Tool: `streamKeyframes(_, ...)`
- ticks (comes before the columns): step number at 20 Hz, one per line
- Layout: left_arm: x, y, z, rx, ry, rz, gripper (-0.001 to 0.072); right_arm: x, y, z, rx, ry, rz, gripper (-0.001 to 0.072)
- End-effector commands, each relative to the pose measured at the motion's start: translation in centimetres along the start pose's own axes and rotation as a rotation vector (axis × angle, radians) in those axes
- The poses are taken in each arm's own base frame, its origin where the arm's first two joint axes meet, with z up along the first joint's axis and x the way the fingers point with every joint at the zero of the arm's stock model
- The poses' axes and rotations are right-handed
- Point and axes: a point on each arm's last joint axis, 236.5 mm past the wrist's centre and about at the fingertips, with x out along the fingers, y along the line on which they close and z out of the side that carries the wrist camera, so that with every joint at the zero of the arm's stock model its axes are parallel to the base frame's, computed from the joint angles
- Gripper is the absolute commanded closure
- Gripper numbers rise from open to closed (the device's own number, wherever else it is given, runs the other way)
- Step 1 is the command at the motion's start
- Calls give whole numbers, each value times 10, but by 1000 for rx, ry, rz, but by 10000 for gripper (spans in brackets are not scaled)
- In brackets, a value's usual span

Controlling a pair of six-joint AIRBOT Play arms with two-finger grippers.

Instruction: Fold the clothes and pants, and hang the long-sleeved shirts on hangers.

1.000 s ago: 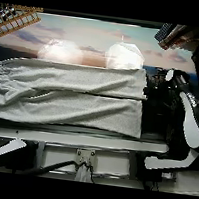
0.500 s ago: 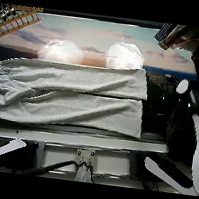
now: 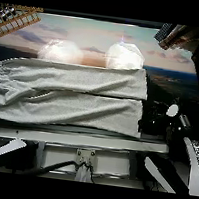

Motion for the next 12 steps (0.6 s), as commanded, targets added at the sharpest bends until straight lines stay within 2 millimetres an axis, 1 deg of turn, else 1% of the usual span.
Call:
streamKeyframes(1, 0, -1, 0, -5, -2, -5, 676, 21, -13, -21, 10, 67, -35, 337)
streamKeyframes(3, 1, -1, 1, -5, -3, -4, 676, 28, -17, -23, 15, 68, -46, 341)
streamKeyframes(5, 1, -1, 1, -5, -4, -4, 676, 28, -18, -17, 16, 48, -47, 347)
streamKeyframes(9, 1, -1, 2, -5, -7, -3, 676, 33, -19, -18, 19, 80, -46, 352)
streamKeyframes(11, 1, -1, 2, -5, -7, -3, 676, 35, -18, -16, 21, 81, -42, 363)
streamKeyframes(12, 1, -1, 2, -5, -7, -3, 676, 35, -18, -12, 21, 66, -43, 383)
